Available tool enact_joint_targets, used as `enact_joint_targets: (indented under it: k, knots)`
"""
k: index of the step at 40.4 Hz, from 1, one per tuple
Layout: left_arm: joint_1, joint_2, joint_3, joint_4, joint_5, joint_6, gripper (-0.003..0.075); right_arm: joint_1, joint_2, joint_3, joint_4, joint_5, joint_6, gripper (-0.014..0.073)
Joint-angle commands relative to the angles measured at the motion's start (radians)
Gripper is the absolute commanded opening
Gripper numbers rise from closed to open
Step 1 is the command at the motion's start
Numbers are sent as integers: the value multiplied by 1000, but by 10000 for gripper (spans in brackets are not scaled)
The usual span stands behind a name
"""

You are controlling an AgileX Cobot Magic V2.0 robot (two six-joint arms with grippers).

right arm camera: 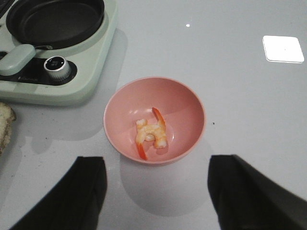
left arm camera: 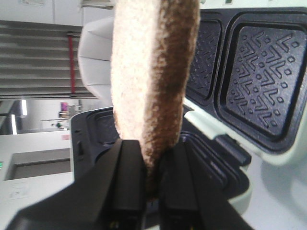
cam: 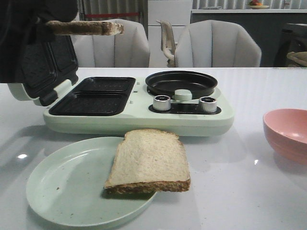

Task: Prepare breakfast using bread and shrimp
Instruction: 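Carry the bread over the sandwich maker and lower it onto the plate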

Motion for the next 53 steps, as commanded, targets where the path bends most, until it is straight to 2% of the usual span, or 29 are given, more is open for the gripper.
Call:
enact_joint_targets:
  k: [1, 8, 16, 33, 46, 49, 53]
  knots:
    - [63, 36, -99, 73, -48, -18, 100, 3, 8, -30, -5, -76, -5, 555]
    - [158, 165, -215, 73, -116, -18, 99, 3, 8, -30, -5, -76, -5, 555]
    - [218, 303, -346, 73, -162, -18, 100, 3, 8, -30, -5, -76, -5, 555]
    - [278, 546, -572, 73, -182, -18, 99, 3, 8, -30, -5, -76, -5, 555]
    - [304, 622, -630, 73, -181, -16, 104, 3, 8, -30, -5, -76, -5, 555]
    - [308, 622, -630, 73, -181, -14, 132, 3, 8, -30, -5, -76, -5, 555]
    - [310, 622, -630, 73, -181, -14, 241, 3, 8, -30, -5, -76, -5, 555]
